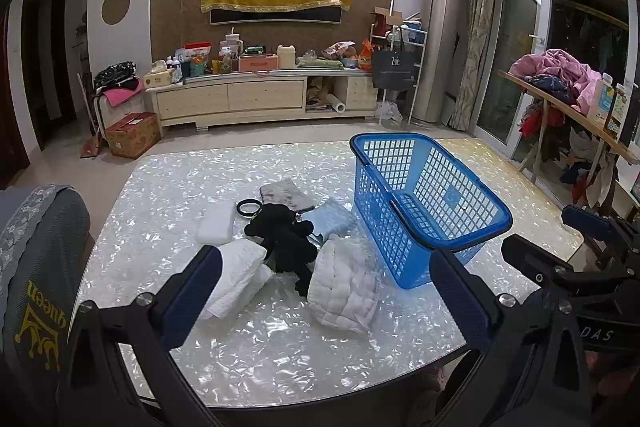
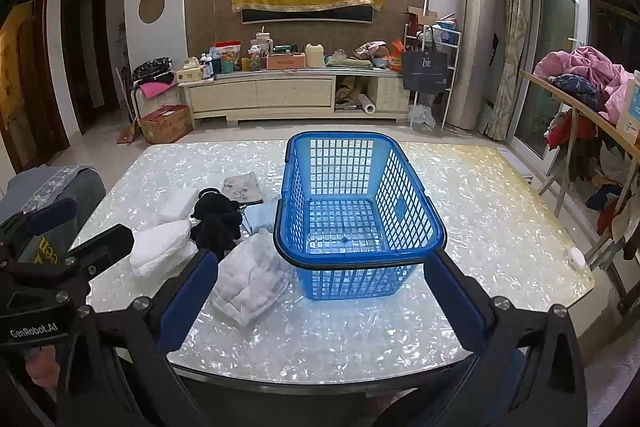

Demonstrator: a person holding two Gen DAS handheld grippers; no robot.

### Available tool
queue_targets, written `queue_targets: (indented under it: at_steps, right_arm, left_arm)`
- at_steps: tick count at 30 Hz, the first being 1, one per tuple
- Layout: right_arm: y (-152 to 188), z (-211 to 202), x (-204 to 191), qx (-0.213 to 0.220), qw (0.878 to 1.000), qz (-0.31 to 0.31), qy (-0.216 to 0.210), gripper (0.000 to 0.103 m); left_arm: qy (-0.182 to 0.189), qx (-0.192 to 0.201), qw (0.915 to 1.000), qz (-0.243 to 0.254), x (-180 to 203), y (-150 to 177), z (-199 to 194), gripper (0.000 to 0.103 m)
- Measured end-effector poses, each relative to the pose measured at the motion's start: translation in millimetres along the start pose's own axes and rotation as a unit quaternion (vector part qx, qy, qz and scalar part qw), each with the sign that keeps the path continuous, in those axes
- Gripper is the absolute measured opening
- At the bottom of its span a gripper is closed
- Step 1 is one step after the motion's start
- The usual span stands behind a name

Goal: Organize soft objects

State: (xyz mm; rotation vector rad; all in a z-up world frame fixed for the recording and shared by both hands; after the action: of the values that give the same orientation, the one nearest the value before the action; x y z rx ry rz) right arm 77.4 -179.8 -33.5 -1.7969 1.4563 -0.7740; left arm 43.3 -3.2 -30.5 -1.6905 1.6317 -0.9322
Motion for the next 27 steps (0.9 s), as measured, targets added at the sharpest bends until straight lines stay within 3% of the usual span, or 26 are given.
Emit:
queue_targets:
  at_steps: [27]
  right_arm:
    - [3.9,0.4,2.0,-0.007,1.000,0.001,0.001,0.103]
  left_arm:
    - [0.004,-0.004,1.0000,0.000,2.2,2.0,0.2,0.103]
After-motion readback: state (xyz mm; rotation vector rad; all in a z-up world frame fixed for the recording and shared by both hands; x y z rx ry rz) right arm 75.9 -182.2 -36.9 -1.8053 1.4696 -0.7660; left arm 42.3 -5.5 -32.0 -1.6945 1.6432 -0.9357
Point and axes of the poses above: each gripper's, at about its wrist camera, not at the fingertips, and z roughly the way its jaws point, x to its right, y to its underside, the point moved 5 cm from there along z, roughly the way its jaws point
